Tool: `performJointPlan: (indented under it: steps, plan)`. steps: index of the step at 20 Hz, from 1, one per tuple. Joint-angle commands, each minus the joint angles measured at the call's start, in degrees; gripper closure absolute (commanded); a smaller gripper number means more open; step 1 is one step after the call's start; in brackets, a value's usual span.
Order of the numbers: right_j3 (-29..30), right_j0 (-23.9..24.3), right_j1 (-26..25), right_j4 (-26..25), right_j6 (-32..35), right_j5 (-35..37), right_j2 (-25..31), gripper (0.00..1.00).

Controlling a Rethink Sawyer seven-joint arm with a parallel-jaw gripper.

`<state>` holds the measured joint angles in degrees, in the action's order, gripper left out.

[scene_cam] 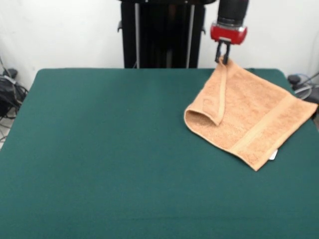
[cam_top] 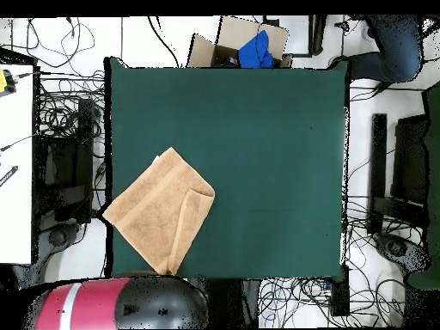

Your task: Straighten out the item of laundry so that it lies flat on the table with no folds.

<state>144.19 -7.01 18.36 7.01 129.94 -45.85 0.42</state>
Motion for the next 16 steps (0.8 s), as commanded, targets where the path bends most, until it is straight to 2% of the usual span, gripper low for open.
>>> performJointPlan:
  steps: [1, 5, 6, 11, 16]
  plan:
    - [-2.0, 0.6, -8.8, 0.4, 20.3, -5.0, 1.0, 1.0]
    - [-2.1, 0.5, -9.7, 1.1, 20.6, -7.1, 1.1, 1.0]
    - [-2.0, 0.4, -9.8, 1.4, 20.7, -7.6, 1.1, 0.0]
    - [-3.2, 2.7, -11.7, -0.9, 21.6, -9.2, 1.0, 0.0]
    - [-3.2, 3.7, -11.2, -2.0, 21.0, -8.7, 2.2, 0.0]
